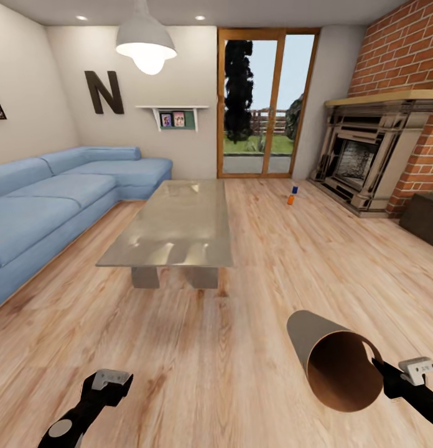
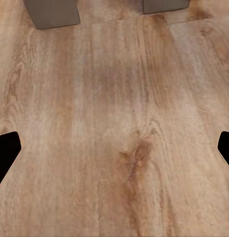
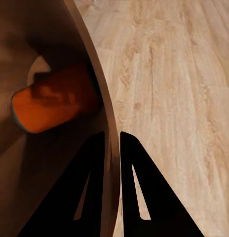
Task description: Put the three can of soda from the living room inside the tash can in the kitchen.
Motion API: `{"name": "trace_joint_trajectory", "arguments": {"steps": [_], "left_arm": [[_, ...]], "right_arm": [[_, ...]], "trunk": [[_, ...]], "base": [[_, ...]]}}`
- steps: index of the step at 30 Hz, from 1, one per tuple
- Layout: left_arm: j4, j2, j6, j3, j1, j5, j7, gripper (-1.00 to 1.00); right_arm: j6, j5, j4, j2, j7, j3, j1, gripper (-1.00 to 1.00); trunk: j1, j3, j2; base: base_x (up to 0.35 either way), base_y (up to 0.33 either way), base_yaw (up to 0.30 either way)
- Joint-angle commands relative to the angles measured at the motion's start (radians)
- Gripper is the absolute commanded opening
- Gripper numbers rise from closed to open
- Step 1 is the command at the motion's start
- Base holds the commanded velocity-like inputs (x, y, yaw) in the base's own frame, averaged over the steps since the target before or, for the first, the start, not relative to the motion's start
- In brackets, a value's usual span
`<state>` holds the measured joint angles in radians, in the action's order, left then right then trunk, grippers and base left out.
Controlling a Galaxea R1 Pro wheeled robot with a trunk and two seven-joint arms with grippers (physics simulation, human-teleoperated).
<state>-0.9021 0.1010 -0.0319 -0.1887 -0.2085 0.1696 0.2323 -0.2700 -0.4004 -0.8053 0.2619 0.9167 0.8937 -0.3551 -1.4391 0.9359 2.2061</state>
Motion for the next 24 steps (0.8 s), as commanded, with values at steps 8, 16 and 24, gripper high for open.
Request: {"name": "trace_joint_trajectory", "arguments": {"steps": [8,16,24], "left_arm": [[0.000,-0.001,-0.001,0.000,0.000,0.001,-0.032,1.00],[0.000,-0.001,-0.002,0.001,0.000,0.002,-0.039,1.00],[0.000,-0.001,-0.002,0.002,0.000,0.003,-0.040,1.00]], "right_arm": [[0.004,0.014,-0.003,-0.007,0.006,0.001,-0.001,-1.00],[0.056,0.015,-0.003,-0.006,0.004,0.000,-0.002,-1.00],[0.072,0.015,-0.003,-0.006,0.006,0.002,-0.002,-1.00]], "trunk": [[0.000,0.000,0.000],[0.000,0.005,0.000],[0.000,0.013,0.000]], "base": [[0.270,-0.210,0.000],[0.270,-0.214,-0.121],[0.266,-0.222,-0.189]]}}
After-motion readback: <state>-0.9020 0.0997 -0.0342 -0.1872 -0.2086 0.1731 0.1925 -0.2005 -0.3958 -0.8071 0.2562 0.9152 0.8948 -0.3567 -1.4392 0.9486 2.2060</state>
